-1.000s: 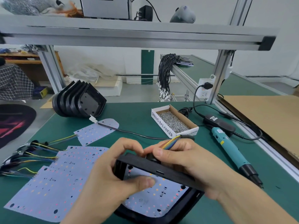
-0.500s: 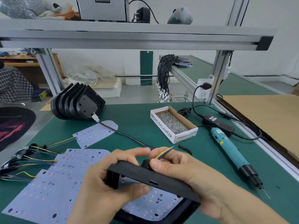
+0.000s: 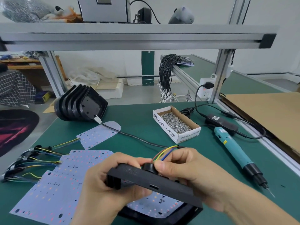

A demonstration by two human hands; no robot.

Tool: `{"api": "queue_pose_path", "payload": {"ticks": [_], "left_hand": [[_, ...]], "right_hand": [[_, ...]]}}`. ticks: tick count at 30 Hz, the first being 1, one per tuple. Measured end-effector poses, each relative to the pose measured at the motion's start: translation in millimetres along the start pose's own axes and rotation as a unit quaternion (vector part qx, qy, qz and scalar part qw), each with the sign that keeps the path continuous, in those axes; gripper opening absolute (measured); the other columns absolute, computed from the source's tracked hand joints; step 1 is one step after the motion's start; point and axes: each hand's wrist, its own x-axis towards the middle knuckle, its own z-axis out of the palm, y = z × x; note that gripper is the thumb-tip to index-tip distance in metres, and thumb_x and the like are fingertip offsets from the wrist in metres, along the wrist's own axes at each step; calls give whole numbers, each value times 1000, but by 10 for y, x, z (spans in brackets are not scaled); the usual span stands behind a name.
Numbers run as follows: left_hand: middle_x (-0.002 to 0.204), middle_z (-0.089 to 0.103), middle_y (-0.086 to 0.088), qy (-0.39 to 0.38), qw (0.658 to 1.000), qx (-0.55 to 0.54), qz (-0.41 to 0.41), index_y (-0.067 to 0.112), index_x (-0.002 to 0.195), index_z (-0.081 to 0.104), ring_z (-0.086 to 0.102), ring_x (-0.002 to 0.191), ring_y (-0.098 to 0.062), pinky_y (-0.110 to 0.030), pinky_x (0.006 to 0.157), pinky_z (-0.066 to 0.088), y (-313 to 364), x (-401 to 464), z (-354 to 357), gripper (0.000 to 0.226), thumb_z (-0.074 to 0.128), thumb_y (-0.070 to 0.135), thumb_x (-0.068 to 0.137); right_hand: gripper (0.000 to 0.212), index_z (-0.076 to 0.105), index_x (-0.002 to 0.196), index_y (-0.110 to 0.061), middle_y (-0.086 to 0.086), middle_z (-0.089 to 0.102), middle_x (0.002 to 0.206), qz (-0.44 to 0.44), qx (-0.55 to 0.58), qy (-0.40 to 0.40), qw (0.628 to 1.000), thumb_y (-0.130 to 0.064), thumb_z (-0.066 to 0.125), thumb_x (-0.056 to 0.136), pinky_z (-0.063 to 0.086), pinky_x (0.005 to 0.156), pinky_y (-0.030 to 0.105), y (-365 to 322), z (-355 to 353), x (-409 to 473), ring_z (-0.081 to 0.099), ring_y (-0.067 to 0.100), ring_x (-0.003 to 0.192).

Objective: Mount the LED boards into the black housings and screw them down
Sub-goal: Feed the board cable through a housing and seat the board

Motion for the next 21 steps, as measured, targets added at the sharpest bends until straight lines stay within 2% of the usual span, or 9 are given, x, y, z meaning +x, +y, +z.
{"api": "queue_pose_path", "payload": {"ticks": [1,3,6,9,13,16,21], "left_hand": [[94,75,-9,-7,1000,9,8,22,78,69,72,81,-30,-27,69,55,3,8,-2,32,87,40,59],[97,73,0,-20,997,61,34,25,79,68,70,83,-21,-20,70,52,23,36,-3,31,84,44,62],[91,60,3,-38,990,121,65,27,80,67,59,77,-14,-13,63,42,33,59,1,29,81,48,66],[81,49,1,-41,984,149,93,25,81,67,49,64,-15,-14,60,36,28,27,13,30,80,49,67],[78,47,3,-44,984,138,101,24,80,68,47,62,-16,-15,59,35,40,-19,29,29,78,49,69],[79,48,5,-52,984,142,97,24,78,69,48,59,-11,-13,59,34,53,-31,41,26,81,45,67],[78,48,3,-51,980,163,104,22,76,68,50,62,-8,-10,63,37,40,-38,31,22,83,24,59]], "right_hand": [[17,68,63,-13,-4,66,62,26,15,-9,1000,-28,74,70,45,52,11,-32,-2,13,61,5,54],[20,70,62,-17,-6,64,61,46,-5,-22,999,-35,77,67,45,52,11,-105,-9,55,56,2,51],[14,72,72,-17,-4,66,65,35,-94,-42,994,-29,80,68,48,56,15,-217,-28,101,57,5,55],[6,75,71,-15,0,70,70,35,-117,-60,991,-20,77,72,50,60,16,-260,-89,87,62,8,60],[5,76,77,-11,3,72,78,32,-91,-69,993,-14,74,75,52,66,19,-179,-139,32,64,9,69],[10,78,81,-12,1,73,83,28,-84,-88,992,-15,70,76,52,69,19,-154,-164,-5,65,8,72],[12,79,83,-15,-2,74,80,30,-82,-103,991,-13,69,76,51,70,17,-161,-160,-2,66,6,72]]}}
